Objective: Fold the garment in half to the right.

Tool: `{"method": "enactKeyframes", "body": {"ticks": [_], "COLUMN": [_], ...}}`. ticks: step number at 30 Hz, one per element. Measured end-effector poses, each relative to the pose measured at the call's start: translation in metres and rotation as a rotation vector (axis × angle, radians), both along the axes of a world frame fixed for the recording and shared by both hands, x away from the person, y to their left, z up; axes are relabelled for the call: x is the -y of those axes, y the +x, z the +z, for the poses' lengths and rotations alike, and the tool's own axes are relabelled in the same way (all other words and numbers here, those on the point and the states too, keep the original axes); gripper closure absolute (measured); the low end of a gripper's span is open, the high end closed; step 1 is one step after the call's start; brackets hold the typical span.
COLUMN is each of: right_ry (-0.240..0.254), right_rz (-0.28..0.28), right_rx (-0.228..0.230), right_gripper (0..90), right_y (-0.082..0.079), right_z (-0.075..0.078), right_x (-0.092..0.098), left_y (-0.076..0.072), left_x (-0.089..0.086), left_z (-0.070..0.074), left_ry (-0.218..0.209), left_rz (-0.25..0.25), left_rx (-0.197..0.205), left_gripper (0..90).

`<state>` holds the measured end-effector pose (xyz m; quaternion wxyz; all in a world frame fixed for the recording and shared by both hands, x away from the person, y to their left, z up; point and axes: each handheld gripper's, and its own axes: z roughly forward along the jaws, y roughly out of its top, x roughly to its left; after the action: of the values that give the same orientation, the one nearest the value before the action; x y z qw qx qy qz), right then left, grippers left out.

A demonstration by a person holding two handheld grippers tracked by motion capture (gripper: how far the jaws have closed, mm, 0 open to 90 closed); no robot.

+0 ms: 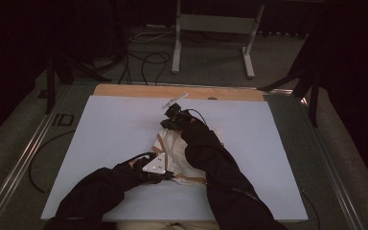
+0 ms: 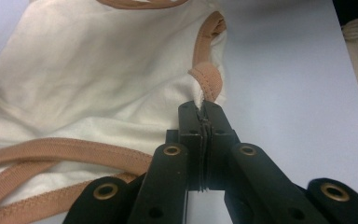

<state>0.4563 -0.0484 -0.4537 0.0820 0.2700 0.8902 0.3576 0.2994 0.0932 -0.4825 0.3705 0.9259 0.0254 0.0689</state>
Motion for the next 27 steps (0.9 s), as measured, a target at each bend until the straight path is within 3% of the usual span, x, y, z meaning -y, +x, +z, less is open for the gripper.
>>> {"method": "enactKeyframes", "body": {"ticks": [27], "right_ry": [0.026], "right_rz": [-0.072], "right_rx": [0.025], "right_gripper": [86.6], "right_y": [-0.001], "right_z": [0.022], "right_x": [0.050], "left_y": [0.008], "left_x": [0.033], "left_z": [0.024], "left_ry": [0.005], "left_rz": [-0.080], "left_rx": [0.024], "left_gripper": [89.3]}}
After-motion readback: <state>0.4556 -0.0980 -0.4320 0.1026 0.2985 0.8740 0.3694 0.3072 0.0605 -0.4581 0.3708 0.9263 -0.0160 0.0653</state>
